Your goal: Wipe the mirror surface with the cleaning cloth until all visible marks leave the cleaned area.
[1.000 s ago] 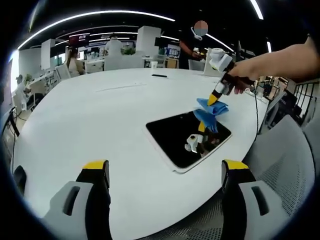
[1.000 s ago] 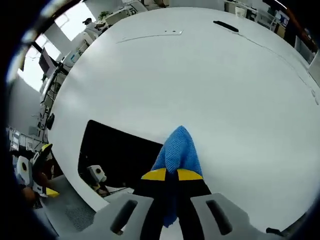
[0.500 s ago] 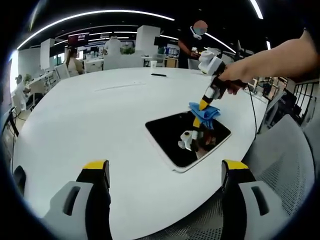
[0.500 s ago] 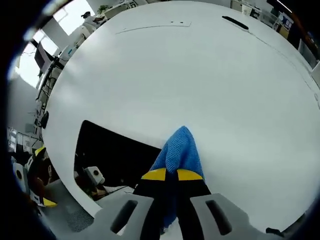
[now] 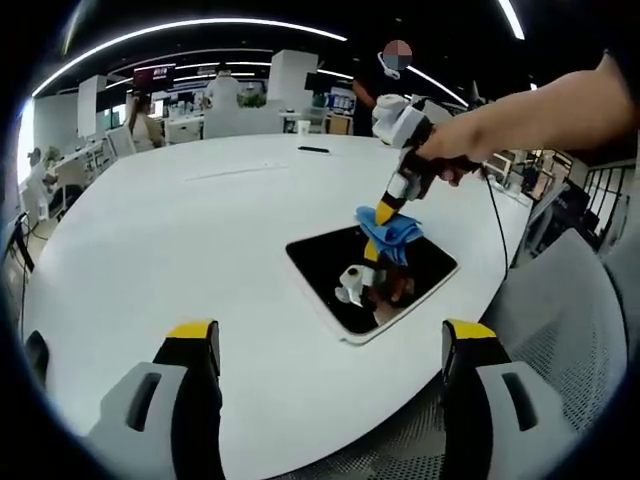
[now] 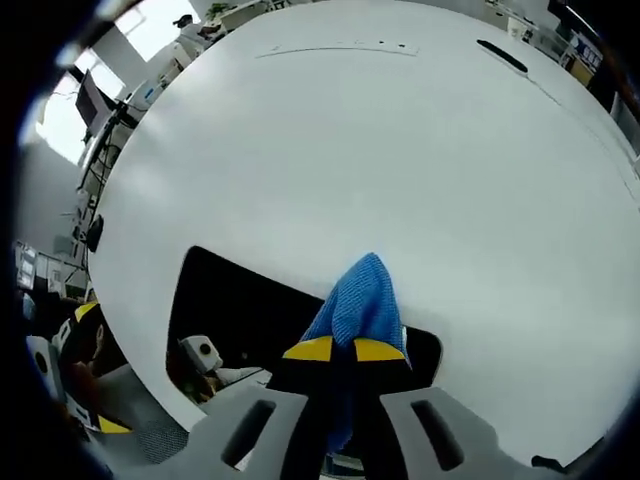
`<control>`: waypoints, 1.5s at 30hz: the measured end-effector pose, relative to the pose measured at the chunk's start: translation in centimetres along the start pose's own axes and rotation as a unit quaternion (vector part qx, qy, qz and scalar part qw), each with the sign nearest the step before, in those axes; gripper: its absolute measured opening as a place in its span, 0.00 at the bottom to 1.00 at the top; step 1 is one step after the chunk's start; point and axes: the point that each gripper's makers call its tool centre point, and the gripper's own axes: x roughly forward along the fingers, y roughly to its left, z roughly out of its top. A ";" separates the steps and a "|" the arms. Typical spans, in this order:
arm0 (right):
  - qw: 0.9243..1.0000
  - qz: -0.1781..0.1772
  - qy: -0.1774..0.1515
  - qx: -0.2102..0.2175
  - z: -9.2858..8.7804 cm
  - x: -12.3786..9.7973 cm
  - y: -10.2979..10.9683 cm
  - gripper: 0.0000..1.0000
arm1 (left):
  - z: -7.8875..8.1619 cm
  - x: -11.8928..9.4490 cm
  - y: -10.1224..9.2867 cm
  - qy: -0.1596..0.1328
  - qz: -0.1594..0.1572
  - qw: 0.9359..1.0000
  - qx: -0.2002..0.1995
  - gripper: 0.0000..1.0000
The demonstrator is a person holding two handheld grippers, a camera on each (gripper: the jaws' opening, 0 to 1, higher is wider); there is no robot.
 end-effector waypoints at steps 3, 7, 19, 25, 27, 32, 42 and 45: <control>1.000 0.006 0.000 -0.005 0.6 0.5 1.1 0.00 | 0.0 0.0 0.1 0.000 0.001 1.000 -0.001 0.91; 1.000 0.012 0.003 -0.014 1.0 0.8 2.5 0.00 | -0.1 0.0 0.0 0.001 0.001 1.000 0.000 0.91; 0.998 0.017 0.011 -0.052 2.4 1.9 6.3 0.00 | -0.4 0.2 0.3 0.004 0.002 1.000 -0.003 0.91; 0.998 0.025 0.010 -0.056 2.7 2.0 7.7 0.00 | -0.5 0.3 0.5 0.002 0.003 1.000 -0.002 0.91; 0.998 0.028 0.010 -0.053 2.8 2.0 7.9 0.00 | -0.6 0.4 0.3 0.006 0.000 1.000 0.003 0.91; 0.997 0.029 0.007 -0.064 2.6 1.4 9.4 0.00 | -0.4 0.4 0.5 0.000 0.005 1.000 0.003 0.91; 0.994 0.022 0.012 -0.108 3.5 2.1 12.2 0.00 | -0.3 0.3 0.4 -0.004 0.003 1.000 0.001 0.94; 0.993 0.022 0.010 -0.115 3.5 2.2 12.7 0.00 | -0.3 0.2 0.2 -0.002 0.001 1.000 0.002 0.95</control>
